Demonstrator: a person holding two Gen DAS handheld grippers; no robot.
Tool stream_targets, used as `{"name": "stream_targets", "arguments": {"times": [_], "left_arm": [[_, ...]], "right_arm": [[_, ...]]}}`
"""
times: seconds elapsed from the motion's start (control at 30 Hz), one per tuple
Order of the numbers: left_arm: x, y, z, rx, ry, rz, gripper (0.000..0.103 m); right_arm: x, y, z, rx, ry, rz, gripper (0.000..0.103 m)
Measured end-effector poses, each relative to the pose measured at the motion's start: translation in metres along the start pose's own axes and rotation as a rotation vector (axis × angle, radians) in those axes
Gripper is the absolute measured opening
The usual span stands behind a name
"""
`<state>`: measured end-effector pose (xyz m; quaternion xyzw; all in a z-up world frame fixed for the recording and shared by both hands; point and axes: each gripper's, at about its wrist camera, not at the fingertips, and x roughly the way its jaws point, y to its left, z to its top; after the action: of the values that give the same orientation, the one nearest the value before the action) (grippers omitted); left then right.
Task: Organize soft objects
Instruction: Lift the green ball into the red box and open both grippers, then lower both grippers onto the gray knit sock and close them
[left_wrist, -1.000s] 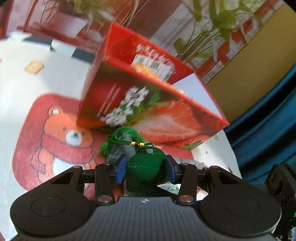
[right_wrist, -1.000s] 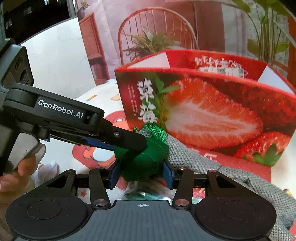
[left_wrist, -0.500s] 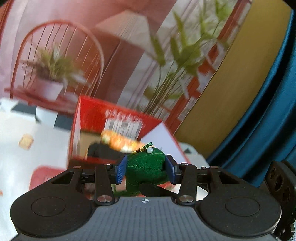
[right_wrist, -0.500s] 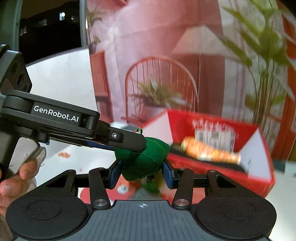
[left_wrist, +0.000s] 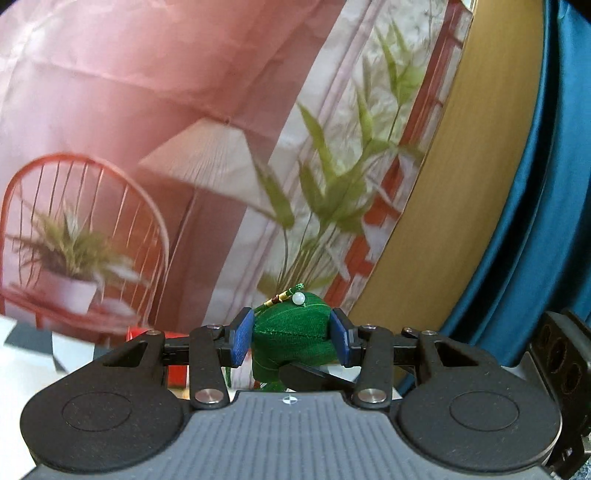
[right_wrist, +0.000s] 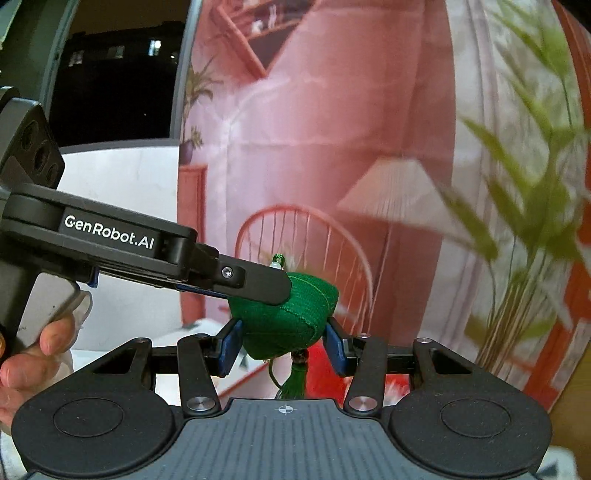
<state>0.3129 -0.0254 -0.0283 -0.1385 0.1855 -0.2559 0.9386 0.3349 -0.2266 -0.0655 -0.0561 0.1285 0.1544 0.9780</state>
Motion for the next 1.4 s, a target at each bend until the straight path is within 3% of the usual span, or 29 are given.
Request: {"name": "stream_targets", "arguments": {"times": [0.23, 0.57, 0.83, 0.93, 1.13, 1.4], "left_arm": [[0.029, 0.015, 0.002, -0.025, 0.007, 0.024, 0.047], [0.080, 0.064, -0.041, -0.095, 0.161, 0.087, 0.047], [0.108, 0.086, -0.046, -0.074, 0.190, 0.173, 0.048], [0.109, 0.093, -0.048, -0.068, 0.195, 0.208, 0.048], [0.099, 0.096, -0.052, -0.041, 0.204, 0.230, 0.048], [0.058, 0.074, -0.064, 0.034, 0.195, 0.237, 0.048]], "right_arm": [[0.029, -0.015, 0.008, -0.029, -0.013, -0.017, 0.044], [0.092, -0.030, -0.051, 0.041, 0.144, 0.014, 0.045], [0.134, -0.039, -0.073, 0.071, 0.223, 0.000, 0.045], [0.146, -0.042, -0.076, 0.085, 0.242, -0.053, 0.052], [0.141, -0.046, -0.080, 0.116, 0.249, -0.057, 0.055], [0.094, -0.043, -0.085, 0.142, 0.225, -0.067, 0.055]]}}
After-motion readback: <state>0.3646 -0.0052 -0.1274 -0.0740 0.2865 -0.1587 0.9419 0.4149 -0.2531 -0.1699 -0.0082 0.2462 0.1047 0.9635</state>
